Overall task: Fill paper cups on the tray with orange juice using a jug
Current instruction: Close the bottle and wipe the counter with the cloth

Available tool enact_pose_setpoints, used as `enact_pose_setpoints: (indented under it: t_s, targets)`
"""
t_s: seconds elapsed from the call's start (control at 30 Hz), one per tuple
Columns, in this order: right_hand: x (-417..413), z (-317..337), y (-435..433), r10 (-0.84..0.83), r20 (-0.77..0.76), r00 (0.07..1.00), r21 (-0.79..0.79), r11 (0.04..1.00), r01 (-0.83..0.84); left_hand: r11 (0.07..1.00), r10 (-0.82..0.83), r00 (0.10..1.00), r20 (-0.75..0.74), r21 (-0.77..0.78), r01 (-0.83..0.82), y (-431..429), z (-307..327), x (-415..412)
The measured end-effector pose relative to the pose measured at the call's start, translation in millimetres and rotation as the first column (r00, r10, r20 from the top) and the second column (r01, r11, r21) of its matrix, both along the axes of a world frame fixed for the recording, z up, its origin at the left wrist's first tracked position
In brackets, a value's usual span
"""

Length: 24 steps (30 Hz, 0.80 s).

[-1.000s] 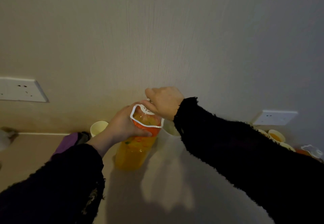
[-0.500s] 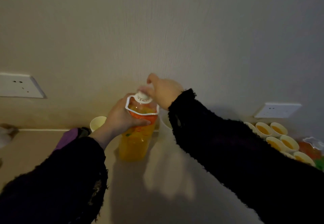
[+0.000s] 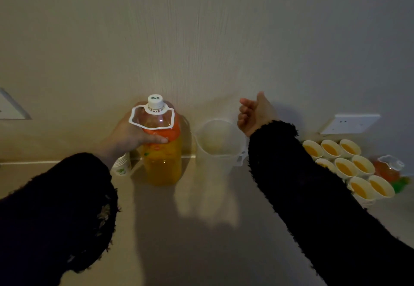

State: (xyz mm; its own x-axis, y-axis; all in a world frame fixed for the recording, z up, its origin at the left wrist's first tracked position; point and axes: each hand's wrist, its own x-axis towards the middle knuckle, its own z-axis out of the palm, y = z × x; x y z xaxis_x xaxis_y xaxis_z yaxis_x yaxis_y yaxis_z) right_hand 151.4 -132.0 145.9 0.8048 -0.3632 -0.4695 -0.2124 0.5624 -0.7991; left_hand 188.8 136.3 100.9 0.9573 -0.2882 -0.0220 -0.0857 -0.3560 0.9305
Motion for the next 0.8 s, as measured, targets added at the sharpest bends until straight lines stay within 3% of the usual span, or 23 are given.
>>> enact_pose_setpoints:
  t_s: [0.23,0.53,0.67,0.8]
  targets:
    - [-5,-22,3,-0.032,-0.072,0.997,0.078,0.996,0.037,1.0,0.0,1.0,-0.03,-0.014,-0.001,6,-12,5]
    - [-17,-21,19,-0.019,-0.067,0.998,0.006,1.0,0.019,0.998,0.063,0.989,0.133,0.014,-0.065,2,-15,-21]
    - [-25,-14,35,0.031,-0.008,0.999,-0.067,0.997,-0.032,0.969,0.13,0.963,0.235,0.175,-0.174,12,-24,-32]
    - [-39,-7,61,0.168,0.05,0.984,-0.118,0.98,-0.162,0.869,0.249,0.946,0.206,0.383,-0.312,30,-41,-57]
